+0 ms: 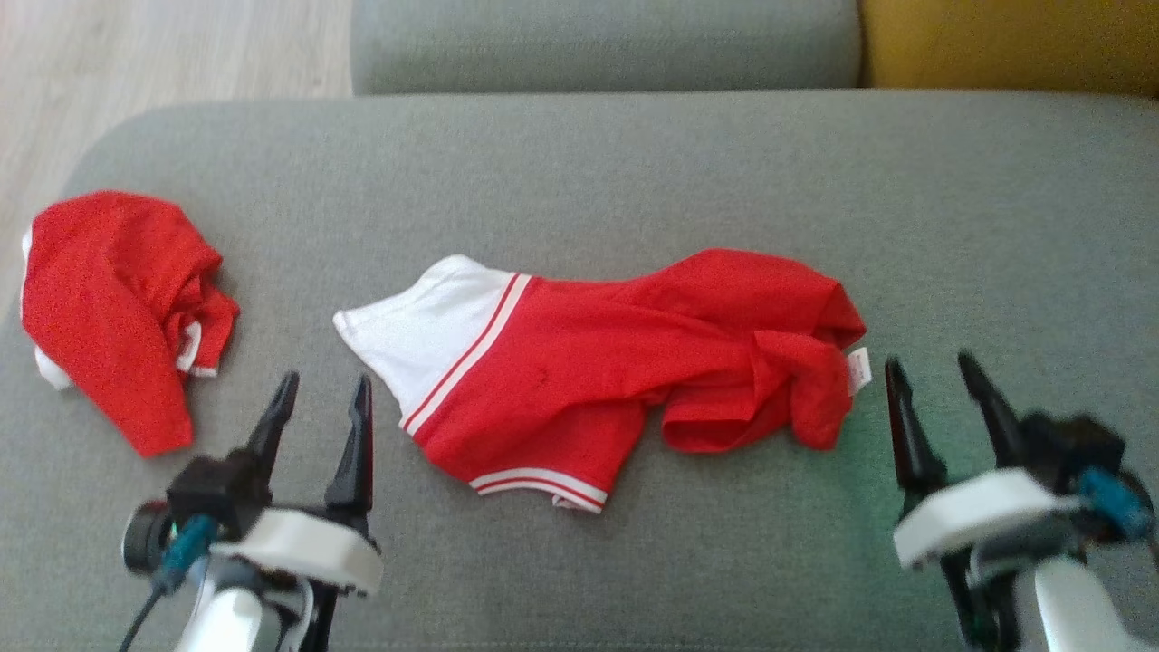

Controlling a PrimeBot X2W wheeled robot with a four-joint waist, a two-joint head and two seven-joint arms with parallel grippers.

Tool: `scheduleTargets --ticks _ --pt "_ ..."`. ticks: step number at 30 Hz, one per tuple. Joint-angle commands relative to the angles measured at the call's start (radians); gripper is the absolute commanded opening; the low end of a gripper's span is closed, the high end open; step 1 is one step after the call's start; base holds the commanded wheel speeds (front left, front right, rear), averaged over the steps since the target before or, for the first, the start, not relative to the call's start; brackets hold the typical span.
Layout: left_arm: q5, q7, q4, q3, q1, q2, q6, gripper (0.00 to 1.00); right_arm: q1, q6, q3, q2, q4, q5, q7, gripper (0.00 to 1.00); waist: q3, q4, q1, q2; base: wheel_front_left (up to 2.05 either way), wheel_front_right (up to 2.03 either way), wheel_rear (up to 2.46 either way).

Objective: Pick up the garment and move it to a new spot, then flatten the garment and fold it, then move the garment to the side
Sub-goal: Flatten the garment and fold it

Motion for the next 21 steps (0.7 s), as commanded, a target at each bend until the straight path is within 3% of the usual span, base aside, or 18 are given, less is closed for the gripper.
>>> scheduleTargets --ticks 1,10,19,20,21 --pt "0.005 -0.008 -0.037 0.031 -0.072 0.014 -0.003 1.00 -0.077 -0.001 0.020 -0.005 -0.025 -0.006 -0.002 1.00 0.034 0.015 0.0000 0.0000 0.00 0.00 0.00" --pt "0.024 -0.009 -0.035 0.023 -0.189 -0.011 -0.031 1.00 -0.354 -0.001 0.024 -0.005 0.191 -0.060 0.039 1.00 0.156 0.060 0.0000 0.0000 0.00 0.00 0.00" --pt "0.048 -0.009 -0.024 0.038 -0.219 -0.044 -0.058 1.00 -0.482 -0.001 0.045 -0.010 0.462 -0.078 0.231 1.00 0.184 0.077 0.0000 0.0000 0.00 0.00 0.00" --pt "0.051 -0.009 -0.023 0.040 -0.220 -0.047 -0.060 1.00 -0.486 -0.001 0.048 -0.010 0.479 -0.068 0.248 0.42 0.185 0.077 0.0000 0.0000 0.00 0.00 0.00" --pt "0.054 -0.009 -0.021 0.042 -0.220 -0.050 -0.062 1.00 -0.490 -0.001 0.051 -0.010 0.491 -0.059 0.260 0.29 0.186 0.077 0.0000 0.0000 0.00 0.00 0.00"
